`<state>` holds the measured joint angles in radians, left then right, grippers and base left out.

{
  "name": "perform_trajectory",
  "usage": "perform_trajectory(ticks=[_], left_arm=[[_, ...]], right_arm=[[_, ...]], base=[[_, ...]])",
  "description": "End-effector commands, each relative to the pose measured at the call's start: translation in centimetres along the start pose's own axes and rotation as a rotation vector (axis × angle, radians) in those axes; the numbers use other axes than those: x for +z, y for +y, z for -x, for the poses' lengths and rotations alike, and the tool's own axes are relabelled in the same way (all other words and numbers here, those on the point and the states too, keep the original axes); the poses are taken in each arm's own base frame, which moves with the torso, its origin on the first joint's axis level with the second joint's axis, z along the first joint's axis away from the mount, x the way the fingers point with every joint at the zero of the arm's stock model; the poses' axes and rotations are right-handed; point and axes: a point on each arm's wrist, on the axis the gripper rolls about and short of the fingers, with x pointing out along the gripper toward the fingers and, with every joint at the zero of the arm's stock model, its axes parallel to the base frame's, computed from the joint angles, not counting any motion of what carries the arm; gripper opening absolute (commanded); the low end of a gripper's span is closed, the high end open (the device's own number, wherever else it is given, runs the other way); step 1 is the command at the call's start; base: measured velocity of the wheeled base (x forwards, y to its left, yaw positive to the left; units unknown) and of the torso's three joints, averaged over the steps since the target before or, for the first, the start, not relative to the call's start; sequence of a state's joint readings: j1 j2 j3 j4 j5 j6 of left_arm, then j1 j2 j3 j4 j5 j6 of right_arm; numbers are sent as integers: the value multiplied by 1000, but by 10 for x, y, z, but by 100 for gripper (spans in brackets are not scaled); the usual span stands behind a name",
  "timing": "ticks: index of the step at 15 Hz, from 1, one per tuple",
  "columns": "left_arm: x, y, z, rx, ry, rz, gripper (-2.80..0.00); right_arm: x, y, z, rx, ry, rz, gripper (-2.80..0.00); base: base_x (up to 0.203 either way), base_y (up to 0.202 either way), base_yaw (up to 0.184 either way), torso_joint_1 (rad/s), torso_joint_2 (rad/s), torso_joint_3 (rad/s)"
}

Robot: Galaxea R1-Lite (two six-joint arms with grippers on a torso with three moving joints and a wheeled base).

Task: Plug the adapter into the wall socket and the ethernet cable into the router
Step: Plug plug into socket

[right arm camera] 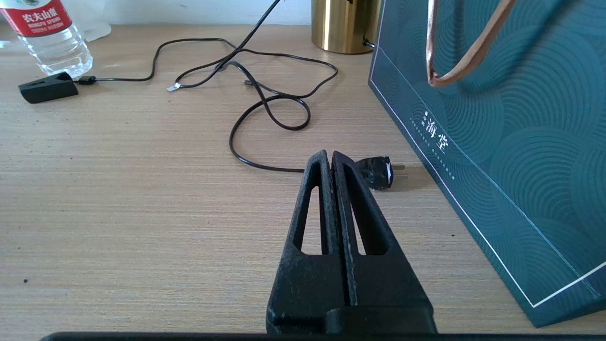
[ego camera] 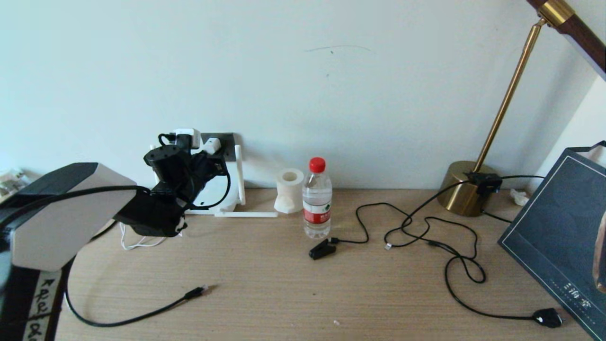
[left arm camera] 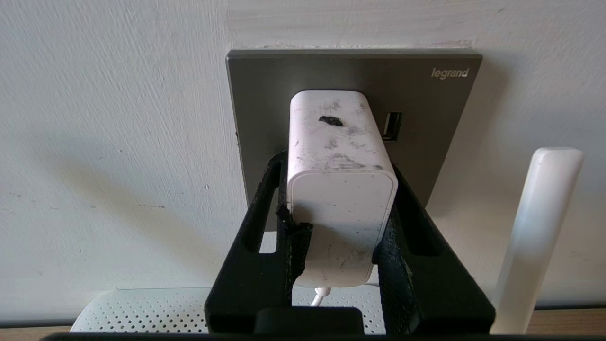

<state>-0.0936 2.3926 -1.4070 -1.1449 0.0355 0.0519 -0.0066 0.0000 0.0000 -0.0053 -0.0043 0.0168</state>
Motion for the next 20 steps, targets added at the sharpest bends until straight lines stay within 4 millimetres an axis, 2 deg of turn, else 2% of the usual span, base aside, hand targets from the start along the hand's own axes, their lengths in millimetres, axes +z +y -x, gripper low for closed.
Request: perform_trajectory(ticks=[1,17,18,19,20], left_arm=[[-5,0,0,1,9,-1,-280],[-3,-6,0,12,1,2,-280],[-3,-7,0,11,0,2,-112],[-2,-7,0,11,-3,2,0],[-1,-7,0,11,-6,3,0]], right_arm=[[0,0,0,-1,-1,0,-280],[0,0,0,0,-1,0,-280],[0,0,0,0,-1,0,-280],[0,0,0,0,-1,0,-280],[0,0,0,0,-1,0,-280]], base=[[0,0,0,0,0,0],[0,0,0,0,0,0],[0,0,0,0,0,0],[0,0,0,0,0,0],[0,0,0,0,0,0]])
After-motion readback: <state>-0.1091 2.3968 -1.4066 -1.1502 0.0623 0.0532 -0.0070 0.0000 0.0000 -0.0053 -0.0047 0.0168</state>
